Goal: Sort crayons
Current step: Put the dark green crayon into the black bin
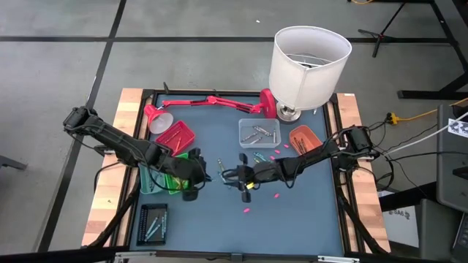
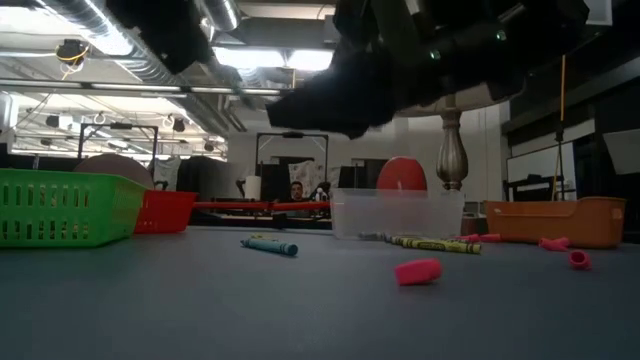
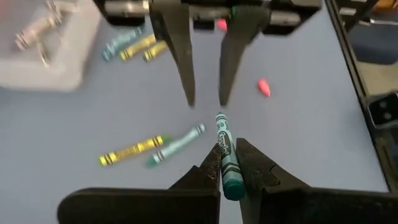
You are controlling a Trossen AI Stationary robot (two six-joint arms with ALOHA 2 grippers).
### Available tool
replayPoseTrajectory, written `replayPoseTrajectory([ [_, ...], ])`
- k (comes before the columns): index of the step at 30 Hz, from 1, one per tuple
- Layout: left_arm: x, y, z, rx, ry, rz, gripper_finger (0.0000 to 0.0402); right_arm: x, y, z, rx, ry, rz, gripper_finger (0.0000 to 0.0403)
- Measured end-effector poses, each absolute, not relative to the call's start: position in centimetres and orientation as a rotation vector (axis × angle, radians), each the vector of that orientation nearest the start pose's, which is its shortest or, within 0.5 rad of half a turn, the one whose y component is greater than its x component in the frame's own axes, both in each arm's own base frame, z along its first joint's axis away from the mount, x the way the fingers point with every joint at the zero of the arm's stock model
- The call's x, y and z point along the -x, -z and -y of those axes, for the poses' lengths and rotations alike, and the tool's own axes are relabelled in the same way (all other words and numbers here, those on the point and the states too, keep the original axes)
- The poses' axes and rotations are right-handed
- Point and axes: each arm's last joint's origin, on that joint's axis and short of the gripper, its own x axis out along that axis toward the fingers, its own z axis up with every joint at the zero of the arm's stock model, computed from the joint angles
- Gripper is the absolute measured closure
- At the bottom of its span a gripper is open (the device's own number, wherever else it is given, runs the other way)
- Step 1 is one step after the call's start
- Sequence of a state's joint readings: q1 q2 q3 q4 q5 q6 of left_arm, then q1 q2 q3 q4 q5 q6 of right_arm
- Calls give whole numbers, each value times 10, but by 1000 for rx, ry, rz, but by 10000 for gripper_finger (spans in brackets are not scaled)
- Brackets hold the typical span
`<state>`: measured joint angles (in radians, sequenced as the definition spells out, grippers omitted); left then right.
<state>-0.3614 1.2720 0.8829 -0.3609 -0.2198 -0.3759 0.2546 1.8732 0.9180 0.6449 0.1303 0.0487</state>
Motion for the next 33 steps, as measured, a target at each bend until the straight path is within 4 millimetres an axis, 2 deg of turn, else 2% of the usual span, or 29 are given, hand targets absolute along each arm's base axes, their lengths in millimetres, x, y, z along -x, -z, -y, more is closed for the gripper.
replayPoseTrajectory([
  [6, -241, -247, 88, 263, 55, -854, 391, -368, -155, -92, -78, -96, -370, 284],
  [16, -227, -242, 104, 527, 247, -1097, 391, -367, -154, -92, -79, -94, -386, 284],
  [23, -210, -239, 122, 675, 279, -1284, 391, -367, -152, -92, -76, -92, -403, 284],
  [33, -178, -238, 162, 833, 243, -1517, 391, -366, -151, -91, -74, -91, -415, 284],
])
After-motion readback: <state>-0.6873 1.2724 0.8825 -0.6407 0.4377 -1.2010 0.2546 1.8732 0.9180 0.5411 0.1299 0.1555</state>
